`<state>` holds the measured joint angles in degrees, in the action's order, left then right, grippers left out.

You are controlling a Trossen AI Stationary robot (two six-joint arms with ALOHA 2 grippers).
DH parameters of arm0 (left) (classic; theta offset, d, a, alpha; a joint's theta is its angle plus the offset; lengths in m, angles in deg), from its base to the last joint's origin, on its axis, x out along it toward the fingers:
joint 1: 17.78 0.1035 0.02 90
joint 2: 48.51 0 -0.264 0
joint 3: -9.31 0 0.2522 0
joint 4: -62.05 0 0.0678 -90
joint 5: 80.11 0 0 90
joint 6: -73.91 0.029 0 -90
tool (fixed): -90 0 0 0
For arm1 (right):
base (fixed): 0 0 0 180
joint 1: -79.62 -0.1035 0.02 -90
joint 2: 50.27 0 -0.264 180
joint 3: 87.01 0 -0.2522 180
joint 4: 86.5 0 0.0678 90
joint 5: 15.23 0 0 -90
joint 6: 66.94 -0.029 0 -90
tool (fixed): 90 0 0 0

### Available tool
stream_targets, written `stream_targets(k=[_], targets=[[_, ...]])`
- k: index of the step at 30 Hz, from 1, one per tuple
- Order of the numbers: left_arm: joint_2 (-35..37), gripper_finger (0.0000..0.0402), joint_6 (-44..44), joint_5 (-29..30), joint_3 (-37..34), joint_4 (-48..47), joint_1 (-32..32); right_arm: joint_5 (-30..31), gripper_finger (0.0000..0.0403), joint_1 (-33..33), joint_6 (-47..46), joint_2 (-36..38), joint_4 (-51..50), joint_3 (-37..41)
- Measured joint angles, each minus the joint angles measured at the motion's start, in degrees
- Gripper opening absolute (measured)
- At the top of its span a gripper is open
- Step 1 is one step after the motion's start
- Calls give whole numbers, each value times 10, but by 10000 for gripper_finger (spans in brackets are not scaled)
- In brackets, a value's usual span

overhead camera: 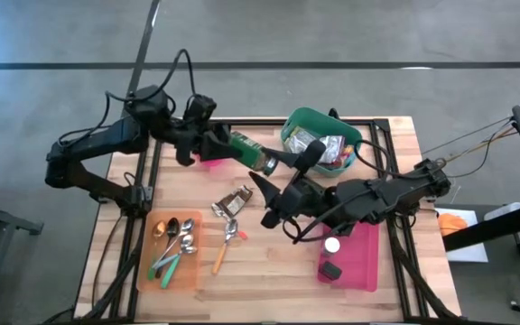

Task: Pick & Place Food Item
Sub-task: Put the green seasoning bottle into the pink bin

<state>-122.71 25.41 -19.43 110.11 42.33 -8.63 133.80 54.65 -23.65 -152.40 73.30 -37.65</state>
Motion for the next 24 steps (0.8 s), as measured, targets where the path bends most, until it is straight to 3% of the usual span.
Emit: stream_targets(k=[5, 18, 24], targets=[[0, 186, -2, -7, 0, 0, 0, 2, 191, 0, -5, 0, -2, 0], [0, 190, -18, -16, -1, -8, 0, 13, 191, -2, -55, -1, -8, -1], [3, 315, -2, -20, 0, -3, 0, 26, 191, -3, -136, -1, -6, -16]])
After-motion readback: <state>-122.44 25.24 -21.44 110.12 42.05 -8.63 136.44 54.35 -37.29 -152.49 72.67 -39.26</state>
